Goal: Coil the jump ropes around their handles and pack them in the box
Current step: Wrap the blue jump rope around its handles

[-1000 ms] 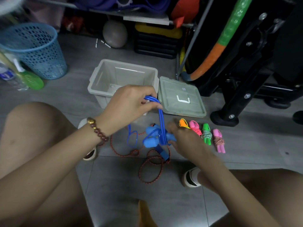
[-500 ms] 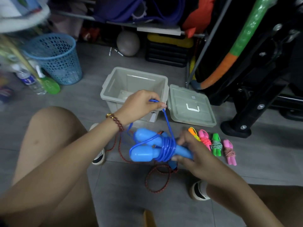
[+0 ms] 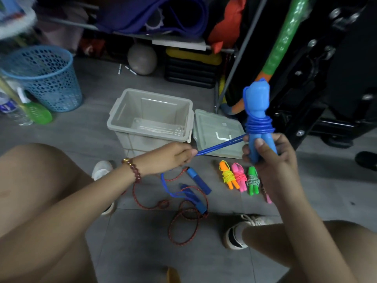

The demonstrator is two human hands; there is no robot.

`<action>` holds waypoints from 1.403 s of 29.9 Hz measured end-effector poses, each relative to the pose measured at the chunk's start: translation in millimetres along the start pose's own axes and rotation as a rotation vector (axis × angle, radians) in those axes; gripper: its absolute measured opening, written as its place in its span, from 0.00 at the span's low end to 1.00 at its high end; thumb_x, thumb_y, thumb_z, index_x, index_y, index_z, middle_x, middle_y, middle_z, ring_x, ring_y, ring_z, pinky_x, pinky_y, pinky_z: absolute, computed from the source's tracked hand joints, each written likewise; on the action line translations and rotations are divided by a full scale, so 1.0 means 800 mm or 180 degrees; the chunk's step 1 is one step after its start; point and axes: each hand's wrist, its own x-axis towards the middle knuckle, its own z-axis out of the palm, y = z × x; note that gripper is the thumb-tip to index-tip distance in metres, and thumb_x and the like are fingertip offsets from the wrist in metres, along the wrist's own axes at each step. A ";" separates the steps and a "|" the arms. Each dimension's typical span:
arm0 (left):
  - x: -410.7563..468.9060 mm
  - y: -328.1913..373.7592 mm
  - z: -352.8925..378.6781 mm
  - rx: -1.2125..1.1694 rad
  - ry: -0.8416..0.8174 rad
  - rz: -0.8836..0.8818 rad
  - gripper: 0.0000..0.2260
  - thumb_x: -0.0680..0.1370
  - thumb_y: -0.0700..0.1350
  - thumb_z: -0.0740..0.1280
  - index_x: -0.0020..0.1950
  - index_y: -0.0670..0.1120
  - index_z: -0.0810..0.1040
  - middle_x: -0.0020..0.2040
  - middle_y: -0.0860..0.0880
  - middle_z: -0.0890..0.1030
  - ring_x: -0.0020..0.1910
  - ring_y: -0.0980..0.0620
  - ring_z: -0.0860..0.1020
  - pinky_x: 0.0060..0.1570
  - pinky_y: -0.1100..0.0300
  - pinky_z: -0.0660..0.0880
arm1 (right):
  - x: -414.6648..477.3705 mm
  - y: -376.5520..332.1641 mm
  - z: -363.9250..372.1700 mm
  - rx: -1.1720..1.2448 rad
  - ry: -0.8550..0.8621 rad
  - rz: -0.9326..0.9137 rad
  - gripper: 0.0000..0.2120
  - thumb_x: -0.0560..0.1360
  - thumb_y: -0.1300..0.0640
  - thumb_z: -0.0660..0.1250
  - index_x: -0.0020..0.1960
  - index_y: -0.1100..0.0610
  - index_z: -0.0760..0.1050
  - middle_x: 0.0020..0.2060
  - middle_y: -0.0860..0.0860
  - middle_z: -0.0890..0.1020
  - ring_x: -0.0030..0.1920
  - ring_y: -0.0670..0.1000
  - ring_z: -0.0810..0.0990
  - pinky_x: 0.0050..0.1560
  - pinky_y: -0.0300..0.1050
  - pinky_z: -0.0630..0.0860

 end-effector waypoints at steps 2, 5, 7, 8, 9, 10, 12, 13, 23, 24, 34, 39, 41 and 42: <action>-0.006 0.003 0.002 -0.0085 -0.0078 0.0007 0.20 0.79 0.60 0.52 0.33 0.49 0.65 0.28 0.56 0.67 0.28 0.59 0.66 0.35 0.63 0.66 | 0.004 -0.009 -0.010 -0.0378 0.0239 -0.0019 0.14 0.67 0.53 0.71 0.43 0.55 0.67 0.38 0.54 0.83 0.32 0.50 0.77 0.32 0.43 0.75; -0.014 0.012 0.006 0.0035 0.0125 0.0208 0.21 0.78 0.63 0.54 0.33 0.50 0.65 0.29 0.55 0.66 0.29 0.59 0.65 0.35 0.59 0.65 | 0.011 -0.007 -0.028 -0.2061 0.0704 -0.0278 0.14 0.72 0.58 0.71 0.42 0.48 0.65 0.36 0.58 0.81 0.30 0.55 0.78 0.32 0.53 0.76; -0.019 0.026 0.010 0.0084 0.0243 0.0392 0.18 0.79 0.57 0.58 0.33 0.48 0.66 0.29 0.52 0.64 0.28 0.58 0.63 0.33 0.58 0.62 | 0.012 -0.004 -0.036 -0.2629 0.0938 -0.0307 0.13 0.72 0.54 0.71 0.42 0.47 0.65 0.35 0.59 0.80 0.32 0.60 0.78 0.34 0.56 0.76; -0.023 0.033 0.012 0.0086 0.0264 0.0443 0.16 0.79 0.53 0.61 0.34 0.47 0.68 0.28 0.52 0.64 0.27 0.58 0.63 0.32 0.58 0.61 | 0.012 -0.001 -0.039 -0.2765 0.1055 -0.0262 0.12 0.73 0.53 0.71 0.44 0.51 0.67 0.35 0.59 0.80 0.33 0.60 0.79 0.35 0.53 0.76; -0.028 0.040 0.015 0.0187 0.0290 0.0466 0.15 0.79 0.50 0.62 0.35 0.46 0.70 0.28 0.53 0.65 0.27 0.58 0.63 0.31 0.58 0.61 | 0.014 0.001 -0.040 -0.2915 0.1163 -0.0271 0.12 0.73 0.53 0.70 0.45 0.55 0.67 0.36 0.57 0.80 0.33 0.57 0.78 0.35 0.47 0.75; -0.033 0.047 0.020 0.0385 0.0316 0.0475 0.13 0.79 0.50 0.62 0.36 0.46 0.71 0.27 0.53 0.67 0.27 0.57 0.64 0.31 0.57 0.62 | 0.014 0.003 -0.040 -0.3100 0.1237 -0.0287 0.13 0.73 0.53 0.70 0.46 0.57 0.67 0.36 0.55 0.79 0.33 0.52 0.77 0.34 0.39 0.73; -0.041 0.055 0.031 0.0998 0.0427 0.0513 0.13 0.79 0.52 0.60 0.36 0.48 0.69 0.26 0.51 0.67 0.28 0.54 0.66 0.32 0.56 0.62 | 0.014 0.007 -0.035 -0.3337 0.1258 -0.0302 0.14 0.73 0.55 0.71 0.47 0.59 0.66 0.36 0.52 0.75 0.32 0.42 0.71 0.29 0.28 0.65; -0.045 0.059 0.035 0.1259 0.0537 0.0585 0.15 0.79 0.53 0.59 0.35 0.50 0.66 0.26 0.50 0.66 0.29 0.53 0.66 0.32 0.56 0.62 | 0.014 0.011 -0.033 -0.3384 0.1219 -0.0267 0.14 0.73 0.56 0.71 0.47 0.59 0.66 0.37 0.51 0.74 0.32 0.41 0.70 0.28 0.26 0.64; -0.047 0.066 0.023 0.2410 0.1171 0.1559 0.13 0.74 0.51 0.57 0.31 0.49 0.66 0.22 0.50 0.72 0.21 0.46 0.71 0.25 0.65 0.56 | 0.021 0.044 -0.019 -0.3867 0.0348 0.0464 0.12 0.73 0.58 0.70 0.47 0.56 0.67 0.37 0.52 0.75 0.33 0.50 0.71 0.31 0.40 0.64; -0.046 0.066 0.016 0.2429 0.1261 0.1556 0.13 0.74 0.51 0.57 0.31 0.48 0.69 0.23 0.50 0.73 0.21 0.46 0.72 0.25 0.64 0.57 | 0.018 0.046 -0.015 -0.3927 0.0187 0.0463 0.11 0.73 0.59 0.70 0.47 0.56 0.67 0.37 0.53 0.76 0.35 0.52 0.72 0.34 0.42 0.65; -0.033 0.057 -0.016 0.2347 0.1527 0.1377 0.15 0.76 0.53 0.58 0.39 0.46 0.79 0.32 0.50 0.80 0.31 0.45 0.78 0.30 0.62 0.64 | -0.022 0.056 0.031 -0.4336 -0.1964 -0.0095 0.13 0.74 0.57 0.68 0.55 0.58 0.68 0.36 0.40 0.68 0.46 0.54 0.75 0.38 0.41 0.59; -0.022 0.041 -0.030 0.1731 0.1226 0.0847 0.07 0.76 0.52 0.65 0.43 0.53 0.81 0.37 0.55 0.80 0.41 0.53 0.76 0.37 0.60 0.65 | -0.025 0.045 0.028 -0.3466 -0.2101 -0.0014 0.13 0.72 0.60 0.72 0.46 0.54 0.67 0.33 0.39 0.71 0.33 0.40 0.71 0.34 0.36 0.65; -0.017 0.033 -0.036 0.1055 0.0904 0.0556 0.03 0.73 0.54 0.68 0.40 0.58 0.80 0.34 0.57 0.78 0.38 0.55 0.76 0.39 0.59 0.68 | -0.026 0.042 0.027 -0.3113 -0.2123 0.0090 0.13 0.71 0.62 0.72 0.44 0.54 0.67 0.30 0.40 0.72 0.31 0.40 0.70 0.33 0.33 0.65; -0.015 0.031 -0.039 0.0679 0.0773 0.0499 0.03 0.72 0.55 0.68 0.39 0.59 0.80 0.33 0.56 0.79 0.38 0.55 0.76 0.40 0.58 0.70 | -0.027 0.040 0.028 -0.2918 -0.2158 0.0160 0.14 0.71 0.63 0.72 0.43 0.54 0.67 0.30 0.40 0.73 0.31 0.40 0.70 0.33 0.32 0.65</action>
